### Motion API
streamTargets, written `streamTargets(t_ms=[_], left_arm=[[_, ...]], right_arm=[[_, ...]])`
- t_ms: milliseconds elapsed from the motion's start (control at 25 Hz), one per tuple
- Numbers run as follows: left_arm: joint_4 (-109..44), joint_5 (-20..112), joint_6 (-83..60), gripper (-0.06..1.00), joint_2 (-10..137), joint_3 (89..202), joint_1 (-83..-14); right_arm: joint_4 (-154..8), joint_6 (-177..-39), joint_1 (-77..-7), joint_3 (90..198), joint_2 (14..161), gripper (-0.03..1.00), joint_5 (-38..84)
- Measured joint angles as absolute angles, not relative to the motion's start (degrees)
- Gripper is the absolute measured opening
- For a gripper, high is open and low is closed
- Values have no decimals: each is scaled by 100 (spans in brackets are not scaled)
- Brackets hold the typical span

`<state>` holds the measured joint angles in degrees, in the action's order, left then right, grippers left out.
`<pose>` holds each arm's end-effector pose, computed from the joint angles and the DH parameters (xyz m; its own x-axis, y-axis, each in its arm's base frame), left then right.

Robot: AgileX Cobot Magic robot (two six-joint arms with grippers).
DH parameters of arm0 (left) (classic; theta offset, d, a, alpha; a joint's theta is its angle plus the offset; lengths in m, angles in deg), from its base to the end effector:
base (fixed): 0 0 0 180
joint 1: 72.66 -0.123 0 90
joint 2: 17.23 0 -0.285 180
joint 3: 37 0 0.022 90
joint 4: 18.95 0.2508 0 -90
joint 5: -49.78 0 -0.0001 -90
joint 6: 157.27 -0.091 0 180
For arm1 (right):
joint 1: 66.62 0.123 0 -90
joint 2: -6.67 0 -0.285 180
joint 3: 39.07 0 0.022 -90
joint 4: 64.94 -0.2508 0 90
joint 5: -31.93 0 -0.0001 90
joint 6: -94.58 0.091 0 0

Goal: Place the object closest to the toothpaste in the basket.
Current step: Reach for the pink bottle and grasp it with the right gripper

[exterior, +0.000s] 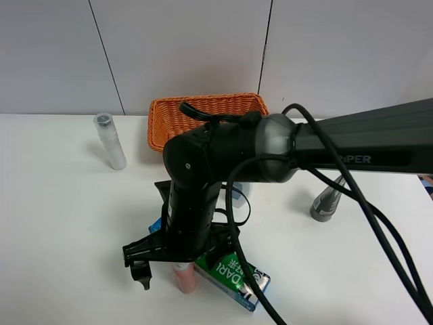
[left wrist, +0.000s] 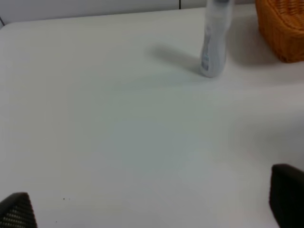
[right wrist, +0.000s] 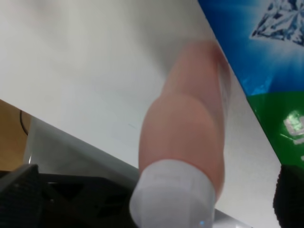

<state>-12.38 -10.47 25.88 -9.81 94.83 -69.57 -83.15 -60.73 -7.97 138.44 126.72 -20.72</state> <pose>-0.0061 0.0094 0.2804 -0.4327 0.0255 -0.9012 -0.0348 0.9984 0.0449 0.1760 0.3324 0.1657 -0.9128 -0.4045 0.0571 -0.3770 0.8879 0.2637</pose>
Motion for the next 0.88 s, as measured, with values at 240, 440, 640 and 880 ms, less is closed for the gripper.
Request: streamTargets(t_ms=[240, 440, 640, 880], left_arm=[[-1238, -1047, 2588, 99, -981, 9483, -6957], [-1238, -1047, 2588, 99, -981, 9483, -6957], [-1238, -1047, 2588, 99, -981, 9483, -6957], [-1238, -1047, 2581, 99, -981, 9483, -6957]], right_arm=[[-8147, -6053, -797, 13844, 12738, 97, -1920], [-8124, -6026, -797, 13844, 12742, 97, -1751], [-8122, -6026, -797, 13844, 12742, 92, -1697], [-8190, -6026, -797, 13844, 12742, 83, -1674]])
